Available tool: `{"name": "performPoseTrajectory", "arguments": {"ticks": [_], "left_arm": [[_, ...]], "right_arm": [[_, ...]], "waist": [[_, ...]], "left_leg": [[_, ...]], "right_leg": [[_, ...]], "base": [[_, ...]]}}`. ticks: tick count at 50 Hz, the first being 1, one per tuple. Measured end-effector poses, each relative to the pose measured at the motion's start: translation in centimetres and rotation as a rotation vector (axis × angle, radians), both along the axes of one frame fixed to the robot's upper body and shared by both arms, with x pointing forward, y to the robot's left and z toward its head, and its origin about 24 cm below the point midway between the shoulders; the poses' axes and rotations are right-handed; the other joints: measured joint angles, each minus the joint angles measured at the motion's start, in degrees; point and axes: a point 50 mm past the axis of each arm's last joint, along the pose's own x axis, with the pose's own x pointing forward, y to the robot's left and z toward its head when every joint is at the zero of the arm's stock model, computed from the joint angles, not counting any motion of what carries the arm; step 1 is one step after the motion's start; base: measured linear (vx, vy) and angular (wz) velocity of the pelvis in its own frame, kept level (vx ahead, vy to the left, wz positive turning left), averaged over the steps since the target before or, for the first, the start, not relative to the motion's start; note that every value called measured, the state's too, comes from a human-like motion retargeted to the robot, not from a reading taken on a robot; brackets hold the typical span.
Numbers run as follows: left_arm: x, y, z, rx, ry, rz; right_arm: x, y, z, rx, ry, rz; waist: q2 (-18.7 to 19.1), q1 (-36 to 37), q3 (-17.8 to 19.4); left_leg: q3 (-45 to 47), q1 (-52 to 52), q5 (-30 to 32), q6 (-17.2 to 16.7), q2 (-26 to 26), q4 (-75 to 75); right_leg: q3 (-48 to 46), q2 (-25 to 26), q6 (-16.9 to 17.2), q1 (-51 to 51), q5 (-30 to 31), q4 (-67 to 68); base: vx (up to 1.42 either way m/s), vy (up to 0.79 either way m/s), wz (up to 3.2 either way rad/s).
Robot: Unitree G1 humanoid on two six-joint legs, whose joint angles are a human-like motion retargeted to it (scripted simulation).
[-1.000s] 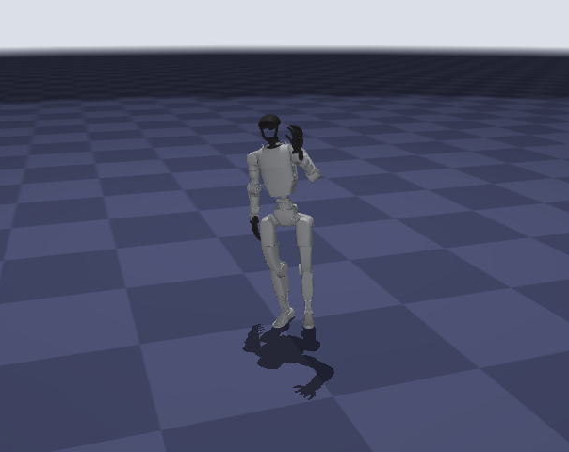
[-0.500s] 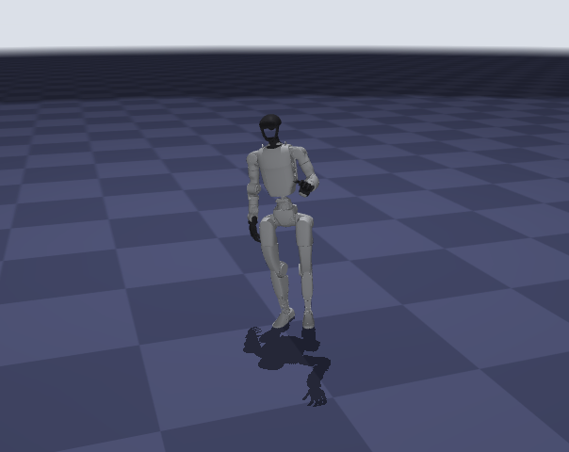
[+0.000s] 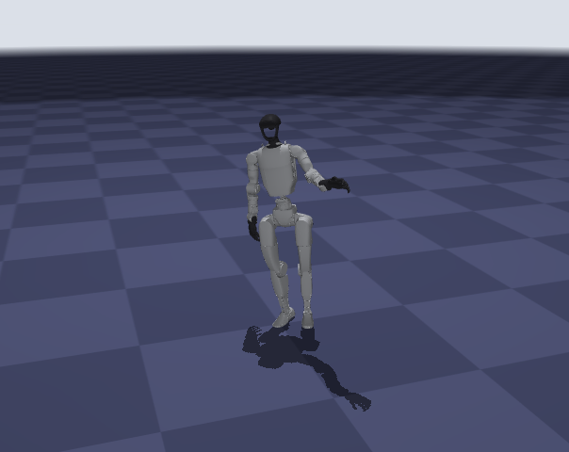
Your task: Upper body actions
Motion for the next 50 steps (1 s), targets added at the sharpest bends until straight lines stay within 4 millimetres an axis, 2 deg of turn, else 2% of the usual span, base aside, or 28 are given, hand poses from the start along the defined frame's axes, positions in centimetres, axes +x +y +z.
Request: {"name": "performPoseTrajectory", "arguments": {"ticks": [2, 3, 6, 8, 12, 18, 20, 22, 23, 25, 27, 28, 29, 30, 34, 38, 43, 47, 50], "left_arm": [[0.0, -0.1, -0.1, -0.011, -0.006, -0.026], [0.1, -0.5, 0.9, 0.069, -0.062, -0.033], [-0.2, -2.0, 5.6, 0.432, -0.231, -0.070], [-0.3, -3.7, 8.6, 0.606, -0.300, -0.133], [1.2, -9.9, 13.3, 0.760, -0.421, -0.475], [2.2, -19.4, 18.5, 0.918, -0.505, -0.898], [2.5, -22.5, 19.5, 0.943, -0.559, -1.027], [3.9, -25.2, 19.5, 0.887, -0.576, -1.166], [5.1, -26.4, 19.2, 0.842, -0.536, -1.232], [8.2, -28.0, 17.6, 0.738, -0.335, -1.306], [10.5, -27.4, 15.7, 0.657, -0.070, -1.260], [11.0, -26.5, 15.4, 0.638, 0.023, -1.199], [10.9, -25.9, 15.6, 0.657, 0.041, -1.154], [10.5, -25.6, 16.1, 0.696, 0.023, -1.119], [5.8, -25.8, 18.8, 0.921, -0.418, -1.047], [2.1, -25.2, 18.7, 0.934, -0.667, -0.959], [-0.1, -23.3, 18.5, 0.911, -0.786, -0.847], [-0.5, -21.0, 18.6, 0.893, -0.765, -0.742], [-0.4, -19.2, 18.6, 0.870, -0.756, -0.661]], "right_arm": [[0.5, 0.1, 0.0, 0.007, -0.004, -0.008], [0.7, 0.1, 0.0, 0.006, -0.011, -0.017], [0.6, 0.1, -0.1, -0.003, -0.035, -0.044], [0.4, 0.1, 0.0, -0.004, -0.031, -0.056], [0.1, -0.1, 0.1, -0.002, 0.006, -0.055], [0.2, -0.2, 0.0, -0.011, -0.021, -0.020], [0.1, -0.2, 0.0, -0.009, -0.013, -0.013], [0.1, -0.1, 0.0, -0.004, -0.003, -0.010], [0.2, -0.1, 0.0, -0.001, -0.002, -0.009], [0.6, 0.1, 0.0, 0.006, -0.008, 0.002], [1.3, 0.2, -0.1, 0.009, -0.025, 0.030], [1.8, 0.2, -0.1, 0.008, -0.037, 0.048], [2.2, 0.3, -0.1, 0.007, -0.049, 0.064], [2.6, 0.3, -0.1, 0.007, -0.061, 0.079], [3.1, 0.4, -0.1, 0.014, -0.097, 0.092], [2.1, 0.4, -0.1, 0.009, -0.059, 0.051], [0.6, 0.6, -0.2, 0.011, -0.034, 0.033], [0.3, 0.4, -0.1, 0.003, -0.021, 0.039], [0.5, 0.1, -0.1, 0.001, -0.013, 0.041]], "waist": [[-0.04, -0.38, 0.76], [0.13, -0.31, 1.11], [0.07, -0.87, 1.54], [-0.27, -1.24, 1.86], [-0.73, -1.13, 2.04], [-0.88, -1.95, 1.93], [-0.87, -2.23, 1.73], [-1.00, -2.08, 1.88], [-1.14, -1.93, 2.11], [-1.53, -2.14, 2.63], [-1.74, -3.19, 3.10], [-1.71, -3.82, 3.37], [-1.60, -4.30, 3.54], [-1.46, -4.70, 3.67], [-1.15, -5.35, 3.84], [-1.78, -3.19, 4.18], [-2.32, 1.40, 3.61], [-2.10, 3.30, 3.26], [-2.07, 1.34, 3.22]], "left_leg": [[-0.17, 0.25, 0.02, 0.04, 0.10, -0.07], [0.01, 0.32, -0.03, 0.06, 0.27, -0.08], [0.77, 0.53, -0.13, 0.03, 0.46, -0.16], [1.15, 0.70, -0.15, -0.02, 0.48, -0.17], [0.87, 0.59, -0.08, 0.03, 0.56, -0.11], [0.76, 0.54, -0.02, 0.10, 0.87, 0.06], [0.92, 0.47, 0.00, 0.14, 1.05, 0.19], [1.00, 0.48, 0.04, 0.17, 1.31, 0.39], [0.94, 0.47, 0.07, 0.18, 1.45, 0.53], [0.43, 0.48, 0.25, 0.25, 1.54, 0.74], [-0.20, 0.48, 0.48, 0.31, 1.45, 0.74], [-0.33, 0.46, 0.56, 0.31, 1.44, 0.72], [-0.32, 0.47, 0.61, 0.29, 1.46, 0.66], [-0.24, 0.49, 0.64, 0.26, 1.51, 0.57], [0.38, 0.62, 0.43, 0.24, 1.42, 0.33], [1.20, 1.38, 0.19, 0.17, 1.35, 0.13], [3.20, 1.58, -0.09, -0.10, 1.95, -0.04], [3.58, 1.34, -0.17, -0.23, 2.37, 0.04], [1.18, 1.07, 0.15, 0.09, 1.45, 0.06]], "right_leg": [[-0.15, -0.01, 0.10, 0.05, -0.01, 0.22], [0.05, 0.11, 0.14, -0.07, 0.07, 0.32], [0.83, 0.23, 0.11, -0.39, 0.37, 0.38], [1.23, 0.21, 0.12, -0.28, 0.46, 0.31], [0.98, 0.15, 0.27, -0.22, 0.41, 0.37], [0.86, 0.39, 0.24, -0.30, 0.58, 0.45], [1.03, 0.57, 0.23, -0.22, 0.61, 0.41], [1.14, 0.68, 0.35, 0.07, 0.61, 0.41], [1.09, 0.70, 0.43, 0.24, 0.62, 0.41], [0.59, 0.69, 0.52, 0.67, 0.63, 0.38], [-0.06, 0.68, 0.47, 0.90, 0.69, 0.31], [-0.20, 0.73, 0.39, 0.90, 0.76, 0.26], [-0.19, 0.83, 0.29, 0.79, 0.84, 0.24], [-0.11, 0.96, 0.18, 0.63, 0.94, 0.23], [0.45, 1.30, -0.28, -0.20, 1.48, 0.12], [1.28, 1.26, -0.31, 0.12, 1.24, 0.37], [3.46, 1.01, 0.60, 0.76, 0.52, 0.36], [3.98, 0.65, 1.26, 0.57, 0.34, 0.62], [1.41, 0.62, 0.52, 0.38, 0.60, 0.53]], "base": [[0.01, 0.03, -0.02], [0.03, 0.09, -0.14], [0.01, 0.03, -0.23], [-0.01, -0.03, -0.10], [-0.01, -0.01, 0.01], [-0.01, 0.00, 0.01], [0.00, 0.00, 0.00], [-0.04, -0.03, -0.02], [-0.09, -0.07, 0.05], [-0.09, -0.08, 0.19], [-0.07, -0.08, 0.24], [0.00, 0.00, 0.00], [0.00, 0.00, 0.00], [0.04, 0.06, -0.07], [0.02, 0.03, -0.10], [0.00, -0.01, -0.11], [0.00, -0.02, -0.32], [-0.01, 0.00, -0.08], [-0.01, 0.02, 0.66]]}}
